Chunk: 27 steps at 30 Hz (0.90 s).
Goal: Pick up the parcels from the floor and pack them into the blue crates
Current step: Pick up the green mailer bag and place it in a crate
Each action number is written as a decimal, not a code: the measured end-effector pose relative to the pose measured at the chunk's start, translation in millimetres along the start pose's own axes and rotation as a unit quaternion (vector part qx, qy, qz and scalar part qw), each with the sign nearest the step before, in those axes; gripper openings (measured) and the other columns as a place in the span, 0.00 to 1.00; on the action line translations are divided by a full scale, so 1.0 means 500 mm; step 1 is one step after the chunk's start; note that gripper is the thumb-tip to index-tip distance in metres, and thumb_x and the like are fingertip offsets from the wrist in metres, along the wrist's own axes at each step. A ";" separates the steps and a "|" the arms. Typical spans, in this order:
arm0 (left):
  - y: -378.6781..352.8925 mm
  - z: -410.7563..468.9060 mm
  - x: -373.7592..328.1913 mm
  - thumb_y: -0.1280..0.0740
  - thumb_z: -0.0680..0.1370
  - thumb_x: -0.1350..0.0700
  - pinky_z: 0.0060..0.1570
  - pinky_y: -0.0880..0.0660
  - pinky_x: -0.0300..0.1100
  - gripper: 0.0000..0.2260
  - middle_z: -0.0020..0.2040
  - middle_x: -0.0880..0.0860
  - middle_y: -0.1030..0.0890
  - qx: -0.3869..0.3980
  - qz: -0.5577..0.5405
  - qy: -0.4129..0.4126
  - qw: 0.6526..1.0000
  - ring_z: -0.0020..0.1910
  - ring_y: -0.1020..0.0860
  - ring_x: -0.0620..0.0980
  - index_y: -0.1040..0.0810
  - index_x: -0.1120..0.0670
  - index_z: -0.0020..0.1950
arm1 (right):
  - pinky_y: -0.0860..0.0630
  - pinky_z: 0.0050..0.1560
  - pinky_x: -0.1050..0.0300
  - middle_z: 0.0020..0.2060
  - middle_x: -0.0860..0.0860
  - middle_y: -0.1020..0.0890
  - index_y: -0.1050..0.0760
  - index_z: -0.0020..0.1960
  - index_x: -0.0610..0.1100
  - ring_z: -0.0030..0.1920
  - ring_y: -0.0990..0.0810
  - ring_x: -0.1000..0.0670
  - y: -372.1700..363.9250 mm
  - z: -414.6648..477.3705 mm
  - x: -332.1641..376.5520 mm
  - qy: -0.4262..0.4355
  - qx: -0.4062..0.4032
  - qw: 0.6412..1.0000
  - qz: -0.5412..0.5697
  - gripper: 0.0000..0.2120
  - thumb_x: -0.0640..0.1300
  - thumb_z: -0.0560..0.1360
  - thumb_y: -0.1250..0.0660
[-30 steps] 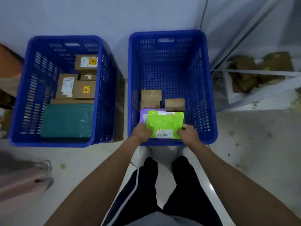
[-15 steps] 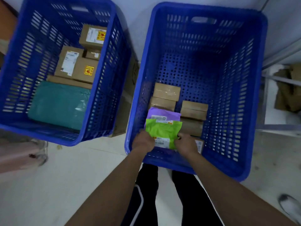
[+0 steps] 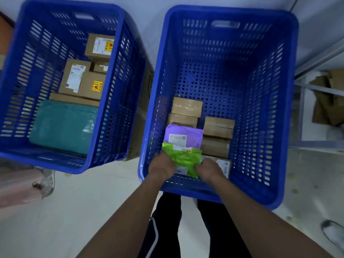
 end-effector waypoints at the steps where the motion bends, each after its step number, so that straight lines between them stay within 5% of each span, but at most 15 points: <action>1: 0.008 -0.003 -0.005 0.39 0.74 0.54 0.58 0.24 0.54 0.17 0.59 0.59 0.22 0.001 -0.005 -0.007 1.000 0.57 0.22 0.60 0.25 0.58 0.60 | 0.34 0.33 0.57 0.42 0.46 0.22 0.28 0.42 0.44 0.43 0.22 0.44 0.007 -0.007 0.001 0.002 0.000 1.000 0.004 0.10 0.50 0.75 0.38; 6: 0.054 -0.053 -0.036 0.37 0.80 0.53 0.60 0.27 0.50 0.20 0.64 0.60 0.24 -0.011 -0.006 -0.040 0.999 0.63 0.25 0.60 0.30 0.59 0.69 | 0.38 0.30 0.57 0.37 0.48 0.23 0.28 0.37 0.45 0.36 0.26 0.49 0.056 -0.067 0.008 0.019 -0.004 1.000 -0.005 0.13 0.52 0.76 0.38; 14: 0.119 -0.190 -0.065 0.36 0.80 0.51 0.60 0.27 0.48 0.19 0.65 0.60 0.23 -0.051 -0.025 -0.061 0.997 0.63 0.25 0.61 0.28 0.58 0.68 | 0.35 0.33 0.57 0.34 0.49 0.26 0.28 0.35 0.45 0.38 0.26 0.48 0.148 -0.229 0.019 0.071 0.000 0.997 -0.001 0.14 0.50 0.77 0.37; 19: 0.143 -0.289 -0.091 0.34 0.80 0.51 0.58 0.28 0.46 0.17 0.63 0.60 0.21 -0.063 -0.035 -0.080 0.994 0.63 0.24 0.61 0.26 0.58 0.66 | 0.33 0.40 0.58 0.47 0.43 0.23 0.27 0.41 0.43 0.46 0.24 0.44 0.198 -0.334 0.008 0.088 -0.002 0.994 -0.058 0.12 0.51 0.77 0.37; 23: 0.148 -0.355 -0.106 0.35 0.80 0.51 0.59 0.29 0.45 0.19 0.65 0.59 0.22 -0.075 -0.040 -0.101 0.991 0.64 0.25 0.59 0.26 0.57 0.69 | 0.34 0.47 0.57 0.55 0.44 0.22 0.23 0.60 0.40 0.55 0.24 0.42 0.227 -0.399 -0.011 0.119 -0.028 0.987 -0.106 0.15 0.46 0.80 0.41; 27: 0.149 -0.403 -0.113 0.35 0.80 0.51 0.61 0.28 0.46 0.19 0.65 0.58 0.22 -0.085 -0.018 -0.125 0.988 0.63 0.24 0.59 0.27 0.57 0.69 | 0.29 0.46 0.54 0.56 0.40 0.19 0.22 0.54 0.39 0.54 0.21 0.40 0.239 -0.426 -0.052 0.097 -0.063 0.986 -0.124 0.15 0.47 0.76 0.40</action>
Point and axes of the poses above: each hand's wrist, its own z-axis towards the middle knuckle, its own y-axis out of the back of the hand, x = y × z, the point moved 1 cm from there along z, towards the middle knuckle
